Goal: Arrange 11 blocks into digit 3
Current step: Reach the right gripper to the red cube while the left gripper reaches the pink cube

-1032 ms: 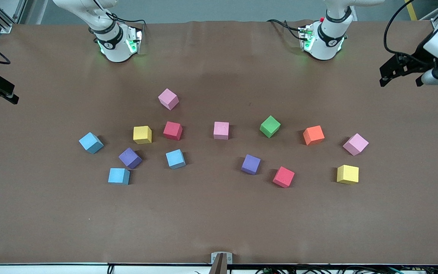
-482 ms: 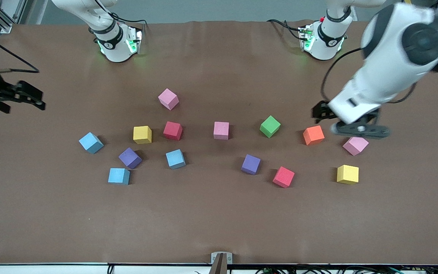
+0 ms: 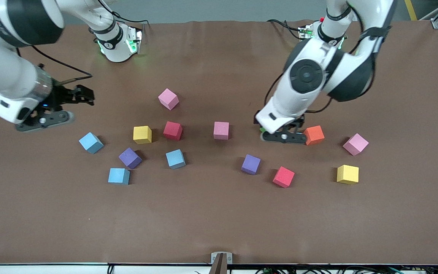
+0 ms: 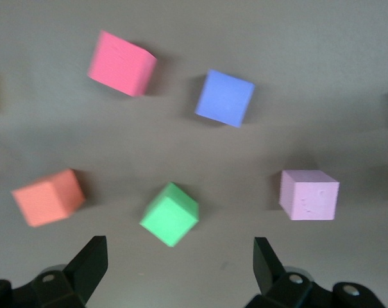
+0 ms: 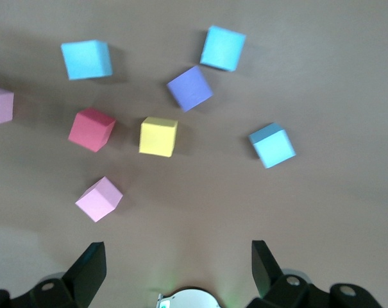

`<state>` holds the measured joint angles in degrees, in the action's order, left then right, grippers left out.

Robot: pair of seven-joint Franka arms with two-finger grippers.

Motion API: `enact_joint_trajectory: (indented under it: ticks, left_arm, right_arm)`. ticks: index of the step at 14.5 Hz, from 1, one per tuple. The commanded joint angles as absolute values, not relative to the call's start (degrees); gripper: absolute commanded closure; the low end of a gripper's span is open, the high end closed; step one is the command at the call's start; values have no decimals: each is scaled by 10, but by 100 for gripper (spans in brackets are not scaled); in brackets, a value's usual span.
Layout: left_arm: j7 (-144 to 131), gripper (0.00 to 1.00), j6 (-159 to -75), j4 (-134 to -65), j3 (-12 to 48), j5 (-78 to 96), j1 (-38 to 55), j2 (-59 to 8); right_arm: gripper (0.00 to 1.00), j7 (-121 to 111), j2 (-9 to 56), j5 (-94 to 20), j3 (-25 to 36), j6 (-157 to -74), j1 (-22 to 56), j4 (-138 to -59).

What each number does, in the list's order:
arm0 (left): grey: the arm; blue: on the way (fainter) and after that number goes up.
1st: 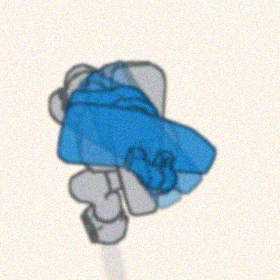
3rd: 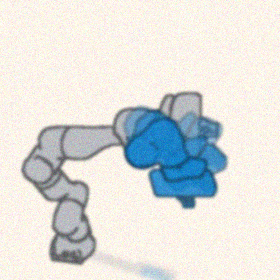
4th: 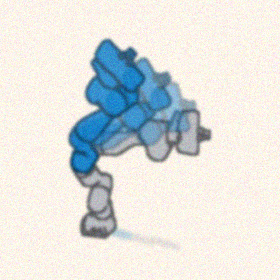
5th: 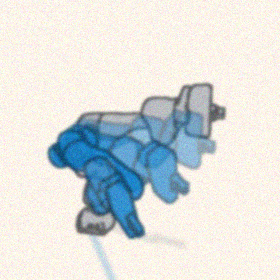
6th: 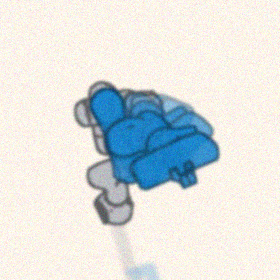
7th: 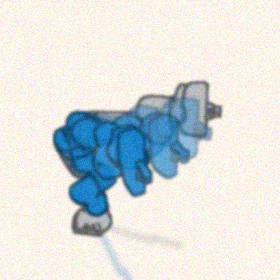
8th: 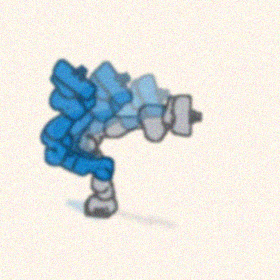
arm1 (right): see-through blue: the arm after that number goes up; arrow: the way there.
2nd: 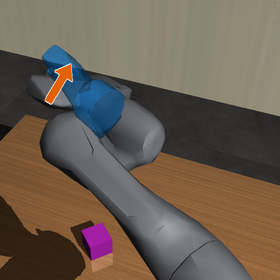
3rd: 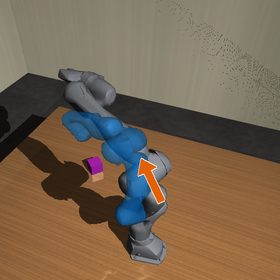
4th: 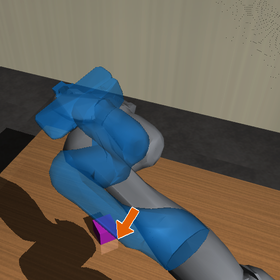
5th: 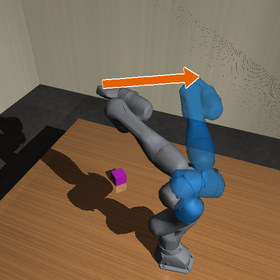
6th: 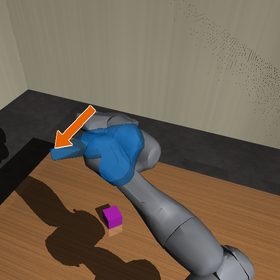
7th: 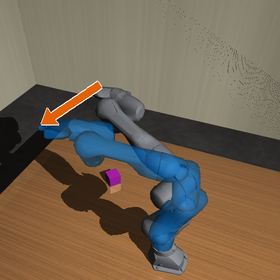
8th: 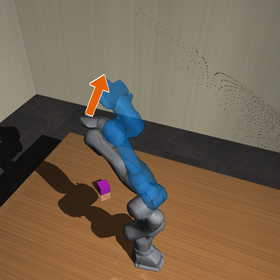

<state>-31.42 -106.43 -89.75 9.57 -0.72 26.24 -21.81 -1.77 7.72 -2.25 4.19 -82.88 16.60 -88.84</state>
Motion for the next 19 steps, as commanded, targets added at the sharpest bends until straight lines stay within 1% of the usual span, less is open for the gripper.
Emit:
enact_joint_trajectory:
  ticks: [1,5,6,10,12,16,19]
  left_arm:
    - [-400,0,-1095,-880,91,-11,300,-262]
    - [-486,0,-1162,-880,92,-14,341,-312]
    - [-505,0,-1174,-880,93,-13,350,-323]
    - [-516,0,-1230,-880,93,-14,374,-370]
    - [-516,0,-1250,-881,93,-14,382,-383]
    - [-532,0,-1270,-892,93,-14,397,-401]
    - [-543,0,-1302,-902,91,-14,410,-416]
  right_arm:
    - [0,38,50,-51,47,-897,180,-995]
    - [0,96,19,-52,47,-994,220,-1103]
    - [0,118,18,-52,47,-1018,240,-1121]
    - [0,155,22,-52,47,-1139,277,-1186]
    - [0,156,31,-52,47,-1192,291,-1202]
    - [0,215,90,-52,47,-1275,323,-1203]
    - [0,248,121,-52,47,-1323,343,-1205]
